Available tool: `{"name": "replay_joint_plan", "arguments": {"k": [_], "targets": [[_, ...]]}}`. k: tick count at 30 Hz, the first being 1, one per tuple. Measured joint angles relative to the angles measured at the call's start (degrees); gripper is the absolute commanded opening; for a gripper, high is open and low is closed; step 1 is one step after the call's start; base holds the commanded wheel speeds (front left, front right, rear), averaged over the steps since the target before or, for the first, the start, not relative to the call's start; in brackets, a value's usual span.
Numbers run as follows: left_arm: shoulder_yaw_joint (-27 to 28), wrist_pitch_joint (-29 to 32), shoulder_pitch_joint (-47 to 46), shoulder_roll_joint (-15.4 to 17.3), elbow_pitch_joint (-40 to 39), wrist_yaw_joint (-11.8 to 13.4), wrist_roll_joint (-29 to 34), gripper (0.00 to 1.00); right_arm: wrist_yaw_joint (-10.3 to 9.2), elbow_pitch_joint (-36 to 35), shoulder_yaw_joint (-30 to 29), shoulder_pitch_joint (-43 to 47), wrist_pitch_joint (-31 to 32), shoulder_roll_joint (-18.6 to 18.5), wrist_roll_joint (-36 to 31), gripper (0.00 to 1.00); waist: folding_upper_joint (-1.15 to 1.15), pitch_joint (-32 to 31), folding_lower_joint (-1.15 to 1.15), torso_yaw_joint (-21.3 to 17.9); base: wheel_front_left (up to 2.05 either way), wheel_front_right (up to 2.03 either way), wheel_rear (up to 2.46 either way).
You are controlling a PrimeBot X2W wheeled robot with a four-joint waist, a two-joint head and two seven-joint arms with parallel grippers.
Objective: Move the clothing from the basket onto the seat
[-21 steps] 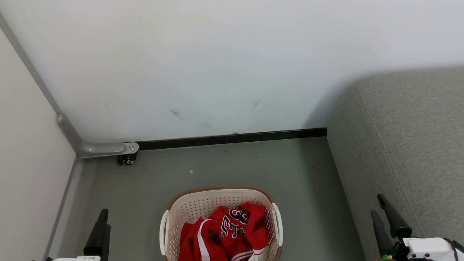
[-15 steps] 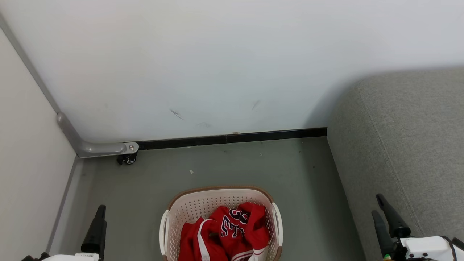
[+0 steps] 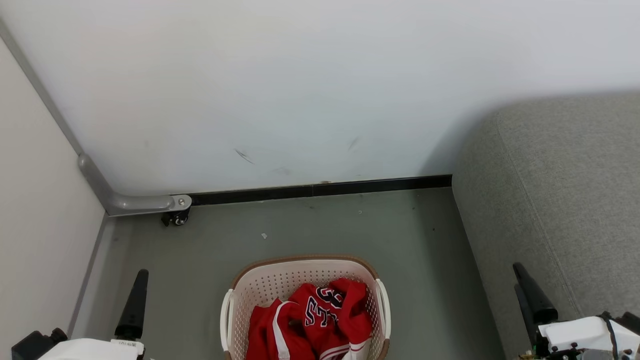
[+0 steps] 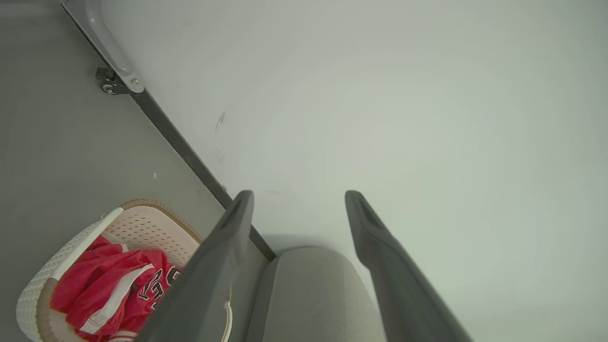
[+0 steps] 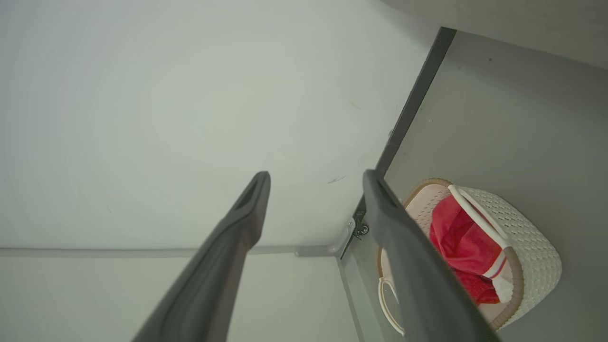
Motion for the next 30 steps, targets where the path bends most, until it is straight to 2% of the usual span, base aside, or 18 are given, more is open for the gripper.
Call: {"name": "replay_joint_plan", "arguments": {"k": [10, 16, 25, 30], "targets": [[-3.0, -1.7, -0.2, 2.9, -0.5, 0.0, 7.7, 1.00, 0.01, -0.8, 0.1, -0.8, -1.4, 0.3, -9.0, 1.00, 0.00, -0.4, 0.41, 0.1, 0.00, 0.00, 0.00], [-4.6, -2.6, -0.2, 4.0, -0.6, 0.0, 12.4, 1.00, 0.01, -1.7, 0.3, -0.8, -2.6, 0.3, -15.2, 1.00, 0.00, -0.7, 0.56, 0.1, 0.00, 0.00, 0.00], [-4.8, -4.1, -0.5, 4.1, -1.8, 0.0, 18.3, 1.00, 0.02, -2.4, 0.9, -0.8, -3.8, 0.4, -22.9, 1.00, 0.00, -1.0, 0.60, 0.0, 0.00, 0.00, 0.00], [-5.2, -4.9, -1.1, 4.1, -2.4, 0.0, 21.0, 1.00, 0.02, -2.8, 1.3, -0.8, -4.4, 0.5, -26.1, 1.00, 0.00, -1.0, 0.51, -0.1, 0.00, 0.00, 0.00]]}}
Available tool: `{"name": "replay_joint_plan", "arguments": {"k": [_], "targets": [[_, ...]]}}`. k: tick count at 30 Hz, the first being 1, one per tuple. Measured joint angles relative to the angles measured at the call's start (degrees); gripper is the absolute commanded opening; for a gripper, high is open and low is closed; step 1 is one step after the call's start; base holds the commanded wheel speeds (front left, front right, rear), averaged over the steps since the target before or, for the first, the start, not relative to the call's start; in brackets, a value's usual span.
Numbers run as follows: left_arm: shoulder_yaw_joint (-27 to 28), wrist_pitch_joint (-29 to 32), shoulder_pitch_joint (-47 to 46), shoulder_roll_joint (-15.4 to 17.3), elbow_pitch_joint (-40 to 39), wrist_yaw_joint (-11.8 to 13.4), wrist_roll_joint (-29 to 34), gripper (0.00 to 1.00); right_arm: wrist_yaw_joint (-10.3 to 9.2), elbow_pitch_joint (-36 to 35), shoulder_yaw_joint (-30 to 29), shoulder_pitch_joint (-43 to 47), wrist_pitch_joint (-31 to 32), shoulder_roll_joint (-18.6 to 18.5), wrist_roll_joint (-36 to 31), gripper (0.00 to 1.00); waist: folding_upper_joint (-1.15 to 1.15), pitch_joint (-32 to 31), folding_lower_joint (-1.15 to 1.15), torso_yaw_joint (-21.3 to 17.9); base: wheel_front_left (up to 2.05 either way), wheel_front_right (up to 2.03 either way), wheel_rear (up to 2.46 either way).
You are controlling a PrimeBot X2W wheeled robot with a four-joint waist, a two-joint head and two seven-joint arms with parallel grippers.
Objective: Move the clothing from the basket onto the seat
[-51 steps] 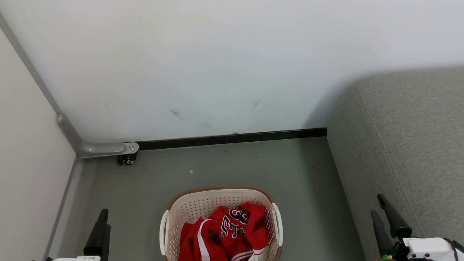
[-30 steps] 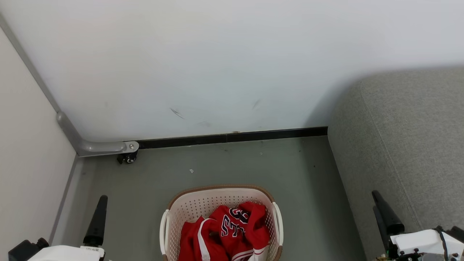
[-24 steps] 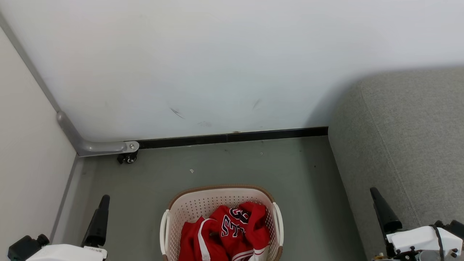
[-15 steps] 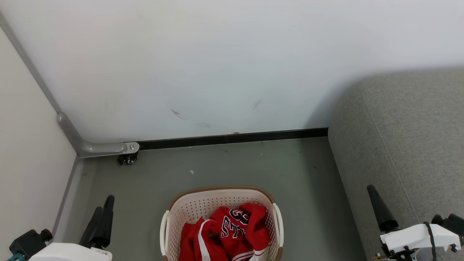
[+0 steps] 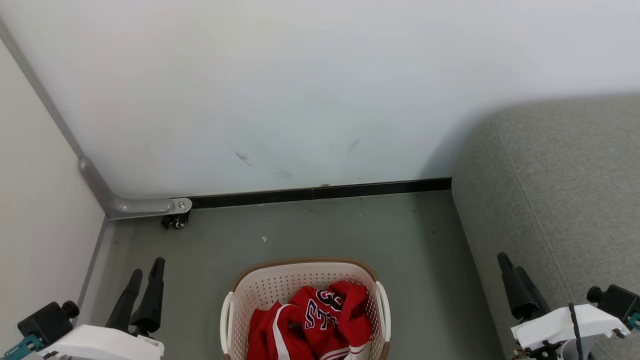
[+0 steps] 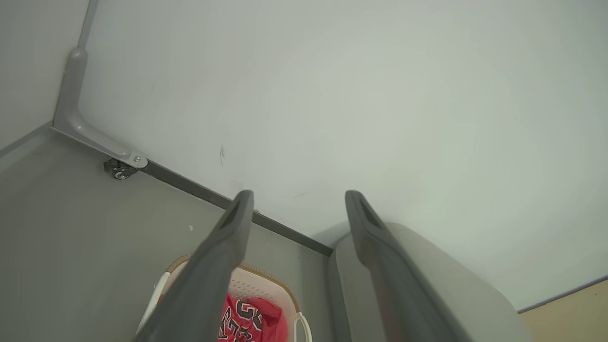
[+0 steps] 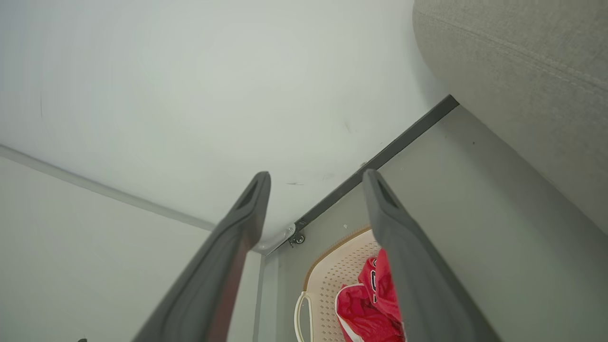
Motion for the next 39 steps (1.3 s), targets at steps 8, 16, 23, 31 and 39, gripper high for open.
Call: {"name": "replay_joint_plan", "arguments": {"k": [8, 16, 23, 31, 39], "targets": [[-0.8, -1.2, -0.1, 0.4, -1.2, 0.0, 5.8, 1.00, 0.02, -0.3, 0.3, 0.0, -1.3, 0.0, -6.3, 1.00, 0.00, 0.2, -0.32, 0.1, 0.00, 0.00, 0.00], [-1.3, -2.4, -0.1, 0.8, -1.7, 0.0, 10.4, 1.00, 0.03, -0.6, -0.5, 0.0, -2.4, 0.1, -11.5, 1.00, 0.00, 0.4, -0.62, 0.2, 0.00, 0.00, 0.00], [-1.8, -3.7, -0.2, 1.1, -2.1, 0.0, 15.4, 1.00, 0.03, -1.0, -0.6, -0.1, -3.5, 0.1, -15.1, 1.00, 0.00, 0.6, -0.77, 0.2, 0.00, 0.00, 0.00], [-1.8, -4.7, -0.6, 1.3, -2.8, 0.0, 20.8, 1.00, 0.03, -1.5, 0.3, -1.0, -4.9, 0.1, -20.3, 1.00, 0.00, 0.6, -0.83, 0.3, 0.00, 0.00, 0.00], [-2.7, -6.5, -0.6, 1.7, -3.2, 0.0, 25.9, 1.00, 0.04, -2.2, 1.0, -1.0, -6.3, 0.0, -26.4, 1.00, 0.00, 0.4, -0.85, 0.4, 0.00, 0.00, 0.00]]}}
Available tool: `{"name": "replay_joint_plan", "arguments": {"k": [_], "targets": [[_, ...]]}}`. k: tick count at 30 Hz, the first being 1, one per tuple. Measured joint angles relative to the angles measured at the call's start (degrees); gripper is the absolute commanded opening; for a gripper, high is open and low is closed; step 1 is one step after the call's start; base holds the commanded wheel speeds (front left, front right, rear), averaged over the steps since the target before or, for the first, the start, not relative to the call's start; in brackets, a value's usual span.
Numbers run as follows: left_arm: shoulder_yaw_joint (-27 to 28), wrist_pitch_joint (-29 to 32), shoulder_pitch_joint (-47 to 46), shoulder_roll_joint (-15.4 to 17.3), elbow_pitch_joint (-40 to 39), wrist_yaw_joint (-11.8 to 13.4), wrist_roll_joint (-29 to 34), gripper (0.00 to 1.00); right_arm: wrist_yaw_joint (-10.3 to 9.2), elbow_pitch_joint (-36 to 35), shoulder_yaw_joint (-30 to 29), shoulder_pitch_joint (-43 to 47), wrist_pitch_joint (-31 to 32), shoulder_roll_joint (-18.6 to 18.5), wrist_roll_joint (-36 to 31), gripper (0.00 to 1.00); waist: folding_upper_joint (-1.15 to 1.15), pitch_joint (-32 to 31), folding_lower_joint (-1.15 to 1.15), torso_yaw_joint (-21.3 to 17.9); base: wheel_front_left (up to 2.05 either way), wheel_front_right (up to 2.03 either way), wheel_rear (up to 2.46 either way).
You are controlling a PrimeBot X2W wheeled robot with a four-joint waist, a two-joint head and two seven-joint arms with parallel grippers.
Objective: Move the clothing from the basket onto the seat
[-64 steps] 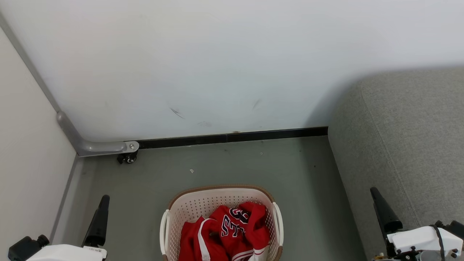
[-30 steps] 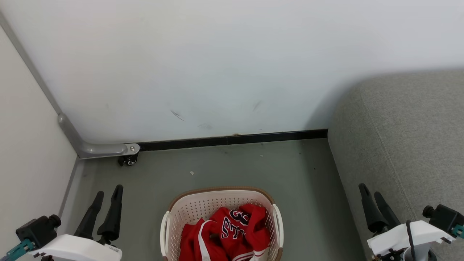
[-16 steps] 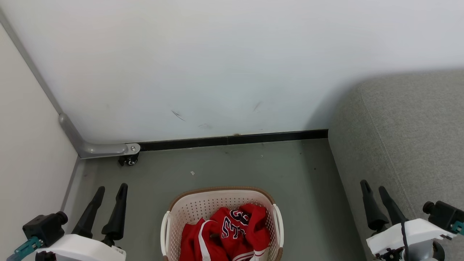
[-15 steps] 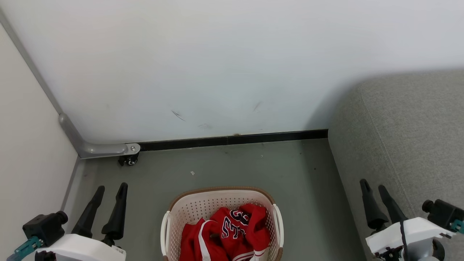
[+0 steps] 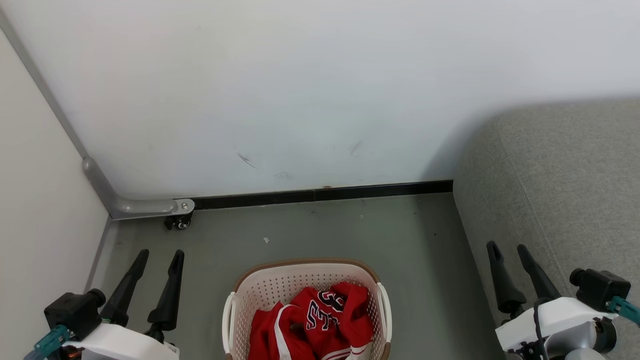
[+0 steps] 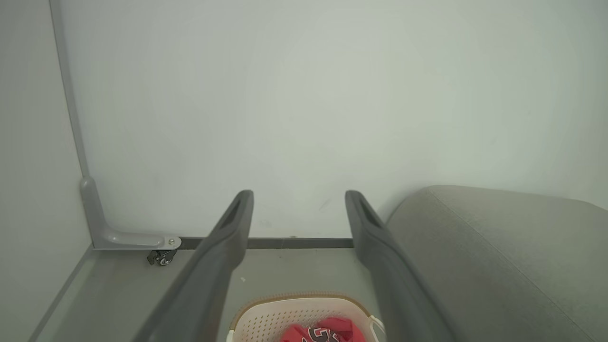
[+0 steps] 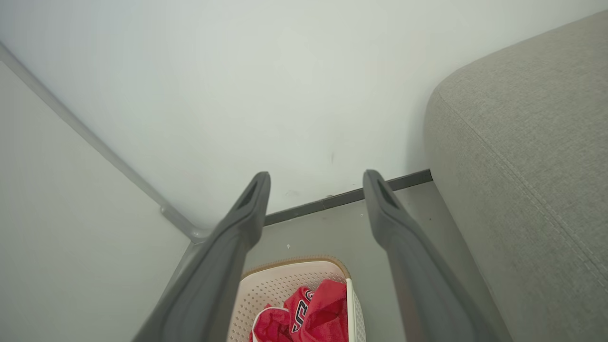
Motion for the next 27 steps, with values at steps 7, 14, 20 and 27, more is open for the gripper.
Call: {"name": "replay_joint_plan", "arguments": {"k": [7, 14, 20, 27], "targets": [[-1.2, -1.2, -0.3, 0.7, -0.6, 0.0, 4.1, 1.00, 0.00, -0.5, 0.4, 0.0, -1.1, 0.0, -5.3, 1.00, 0.00, -0.1, -0.01, 0.0, 0.00, 0.00, 0.00], [-1.9, -2.4, -0.6, 1.3, -0.8, -0.1, 8.2, 1.00, 0.00, -1.2, 0.6, 0.0, -2.2, -0.1, -10.3, 1.00, 0.00, 0.0, -0.01, 0.1, 0.00, 0.00, 0.00], [-2.7, -3.3, -0.7, 1.7, -1.1, -0.1, 11.3, 1.00, 0.01, -2.0, 0.7, 0.0, -3.2, -0.1, -14.3, 1.00, 0.00, 0.1, -0.01, 0.3, 0.00, 0.00, 0.00], [-2.9, -3.8, -0.8, 2.1, -1.3, -0.1, 13.4, 1.00, 0.01, -2.7, 1.5, -0.8, -3.7, -0.2, -17.2, 1.00, 0.00, 0.4, -0.01, 0.6, 0.00, 0.00, 0.00]]}}
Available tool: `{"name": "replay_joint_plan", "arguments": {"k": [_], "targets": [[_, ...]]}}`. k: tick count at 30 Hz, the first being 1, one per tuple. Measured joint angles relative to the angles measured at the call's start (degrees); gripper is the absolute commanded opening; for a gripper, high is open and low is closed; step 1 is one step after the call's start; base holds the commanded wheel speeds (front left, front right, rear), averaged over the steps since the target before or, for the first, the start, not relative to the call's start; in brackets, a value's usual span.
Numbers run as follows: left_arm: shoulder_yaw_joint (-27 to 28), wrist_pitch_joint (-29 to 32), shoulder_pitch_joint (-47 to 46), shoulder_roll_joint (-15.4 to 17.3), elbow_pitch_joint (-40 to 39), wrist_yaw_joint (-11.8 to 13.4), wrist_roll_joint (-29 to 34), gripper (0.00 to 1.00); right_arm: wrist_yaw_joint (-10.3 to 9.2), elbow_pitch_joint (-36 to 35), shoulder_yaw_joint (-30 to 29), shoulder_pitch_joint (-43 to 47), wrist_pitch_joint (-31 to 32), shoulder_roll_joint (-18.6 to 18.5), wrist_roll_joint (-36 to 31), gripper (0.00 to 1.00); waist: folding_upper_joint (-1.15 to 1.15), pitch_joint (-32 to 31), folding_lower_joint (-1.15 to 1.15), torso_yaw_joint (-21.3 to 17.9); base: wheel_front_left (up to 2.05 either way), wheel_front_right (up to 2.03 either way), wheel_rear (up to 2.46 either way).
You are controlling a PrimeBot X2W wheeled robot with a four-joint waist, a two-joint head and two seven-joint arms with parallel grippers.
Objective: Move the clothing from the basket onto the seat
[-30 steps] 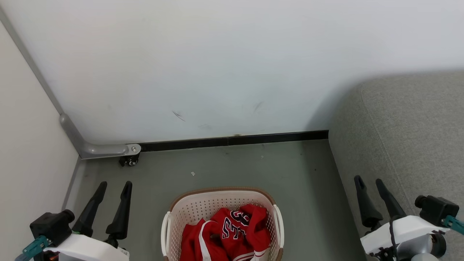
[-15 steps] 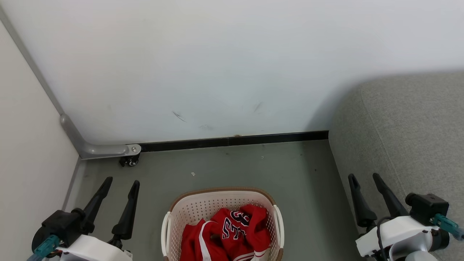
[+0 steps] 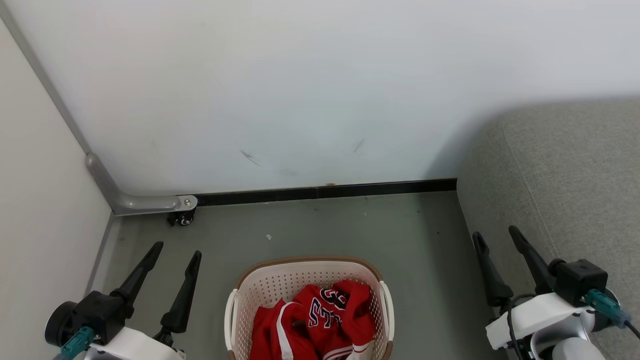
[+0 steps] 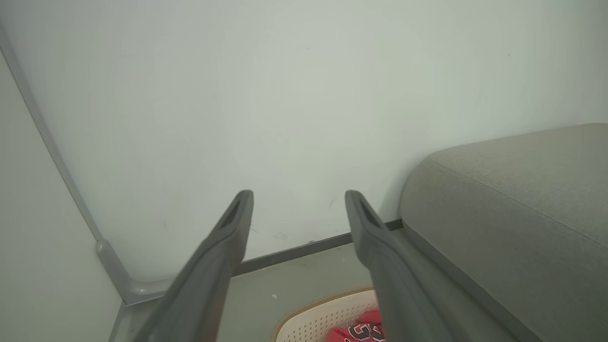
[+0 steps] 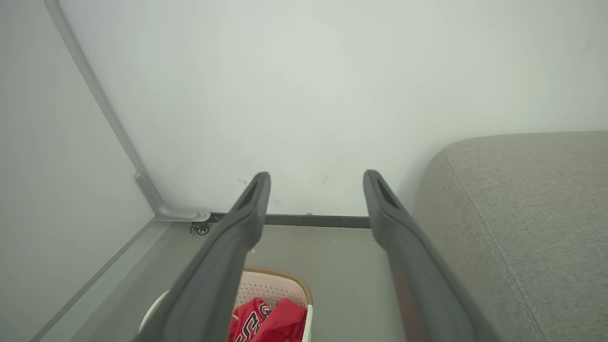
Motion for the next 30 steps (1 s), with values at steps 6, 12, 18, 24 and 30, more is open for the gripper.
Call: {"name": "replay_joint_plan", "arguments": {"k": [6, 12, 18, 24, 30], "targets": [[0.0, 0.0, 0.0, 0.0, 0.2, 0.0, -0.1, 1.00, 0.00, -0.3, 0.0, -0.2, 0.0, 0.0, -0.1, 1.00, 0.00, 0.4, 0.00, 0.1, 0.00, 0.00, 0.00], [-0.1, 0.0, 0.0, -0.5, 1.3, 0.0, -2.0, 1.00, 0.00, -1.0, 0.0, -0.2, 0.0, 0.0, -0.1, 1.00, 0.00, 1.0, 0.00, 0.2, 0.00, 0.00, 0.00], [-1.3, 0.0, 0.0, -0.2, 2.0, 0.0, -2.2, 1.00, 0.00, -1.5, -0.1, -0.2, 0.0, 0.0, -0.1, 1.00, 0.00, 1.5, -0.01, 0.1, 0.00, 0.00, 0.00], [-3.3, 0.0, 0.0, 0.2, 2.6, 0.0, -2.8, 1.00, 0.00, -2.1, -0.1, -0.2, 0.0, 0.0, -0.1, 1.00, 0.00, 2.1, -0.01, 0.1, 0.00, 0.00, 0.00], [-6.7, 0.0, 0.0, 1.1, 3.5, 0.0, -3.6, 1.00, 0.00, -3.1, -0.2, -0.2, 0.0, 0.0, -0.1, 1.00, 0.00, 3.1, -0.01, -0.2, 0.00, 0.00, 0.00]]}}
